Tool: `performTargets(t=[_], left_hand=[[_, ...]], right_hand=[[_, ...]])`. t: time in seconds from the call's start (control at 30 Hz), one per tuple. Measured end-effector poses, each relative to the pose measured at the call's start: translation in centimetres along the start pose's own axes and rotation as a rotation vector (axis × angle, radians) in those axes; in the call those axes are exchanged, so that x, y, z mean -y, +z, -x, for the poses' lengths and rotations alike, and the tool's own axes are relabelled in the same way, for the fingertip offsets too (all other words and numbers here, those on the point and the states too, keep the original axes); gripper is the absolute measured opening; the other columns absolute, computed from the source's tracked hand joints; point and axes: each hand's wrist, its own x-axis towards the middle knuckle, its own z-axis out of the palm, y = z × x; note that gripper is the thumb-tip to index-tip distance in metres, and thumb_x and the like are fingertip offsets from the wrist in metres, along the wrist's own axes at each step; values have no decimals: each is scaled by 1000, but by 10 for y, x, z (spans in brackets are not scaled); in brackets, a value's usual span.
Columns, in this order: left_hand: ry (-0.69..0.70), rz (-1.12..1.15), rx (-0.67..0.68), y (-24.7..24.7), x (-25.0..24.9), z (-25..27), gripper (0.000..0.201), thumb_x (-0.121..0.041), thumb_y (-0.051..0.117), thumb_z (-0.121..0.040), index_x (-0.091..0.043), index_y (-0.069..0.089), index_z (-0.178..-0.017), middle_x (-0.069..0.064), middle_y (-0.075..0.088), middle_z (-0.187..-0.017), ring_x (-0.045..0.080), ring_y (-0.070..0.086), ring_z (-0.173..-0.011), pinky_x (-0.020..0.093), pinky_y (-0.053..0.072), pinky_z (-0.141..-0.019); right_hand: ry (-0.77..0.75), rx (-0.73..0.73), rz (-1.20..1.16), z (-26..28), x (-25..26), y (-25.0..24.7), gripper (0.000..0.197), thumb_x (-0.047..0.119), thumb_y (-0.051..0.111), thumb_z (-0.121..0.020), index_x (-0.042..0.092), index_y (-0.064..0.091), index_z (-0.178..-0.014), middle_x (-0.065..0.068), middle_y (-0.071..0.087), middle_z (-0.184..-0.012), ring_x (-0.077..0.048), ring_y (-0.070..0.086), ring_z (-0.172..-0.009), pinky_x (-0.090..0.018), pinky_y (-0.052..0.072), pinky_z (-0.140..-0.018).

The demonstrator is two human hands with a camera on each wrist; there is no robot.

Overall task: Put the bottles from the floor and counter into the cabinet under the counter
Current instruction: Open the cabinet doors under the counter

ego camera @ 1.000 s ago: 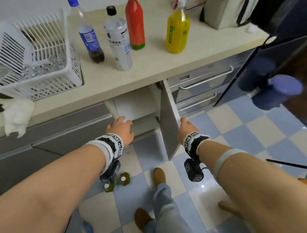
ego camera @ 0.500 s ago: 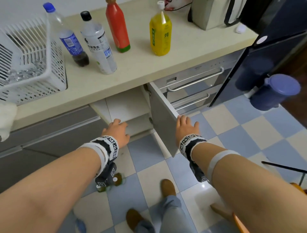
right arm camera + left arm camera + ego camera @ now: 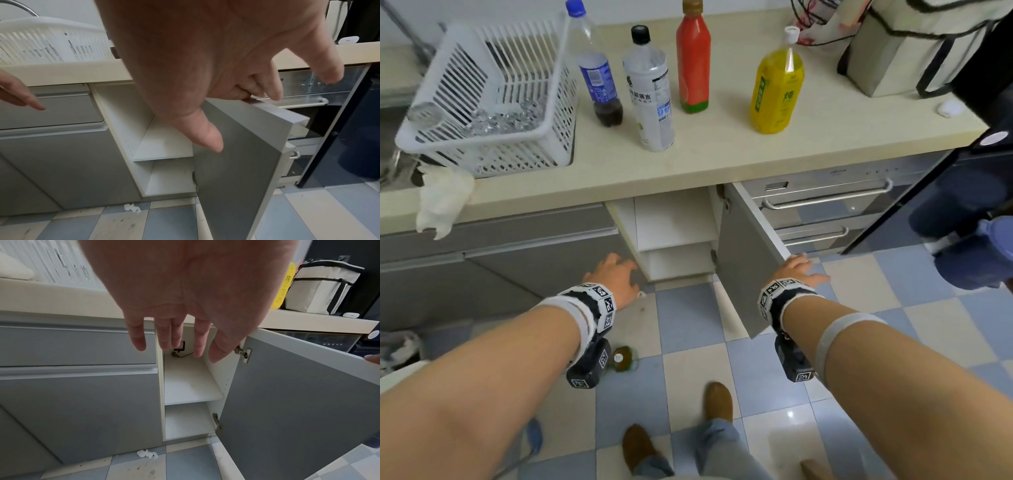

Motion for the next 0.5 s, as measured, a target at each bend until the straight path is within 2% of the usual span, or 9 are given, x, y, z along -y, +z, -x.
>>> performTargets(t=[0.2, 0.3, 0.37, 0.5], left_hand=[[37, -33, 21, -3, -14, -12, 54, -33, 55, -95, -25, 44, -148, 10, 32, -156, 31, 37, -143, 53, 35, -114], [89, -21, 10, -5, -40, -23, 54, -30, 55, -94, -26, 45, -147, 8, 33, -155, 30, 38, -142, 51, 35, -113], [130, -14, 11, -5, -60, -29, 53, -30, 55, -94, -26, 46, -146, 7, 32, -155, 29, 38, -142, 51, 35, -114], [184, 38, 12, -1, -83, -30, 51, -29, 56, -94, -26, 48, -144, 3, 36, -151, 26, 44, -138, 45, 39, -112]], right_hand=[[3, -39, -9, -15, -10, 7, 103, 54, 55, -89, 6, -7, -155, -18, -7, -164, -36, 7, -151, -66, 26, -110], [-36, -67, -12, -23, -22, 8, 101, 48, 55, -90, 3, -10, -154, -19, -10, -163, -39, 3, -151, -70, 24, -109], [-58, -66, -27, -27, -26, 8, 97, 45, 54, -91, 2, -7, -154, -20, -6, -163, -40, 5, -150, -70, 23, -108], [-80, -99, -98, -21, -28, 10, 89, 38, 56, -88, 2, 7, -154, -20, 12, -161, -40, 20, -147, -69, 23, -108]])
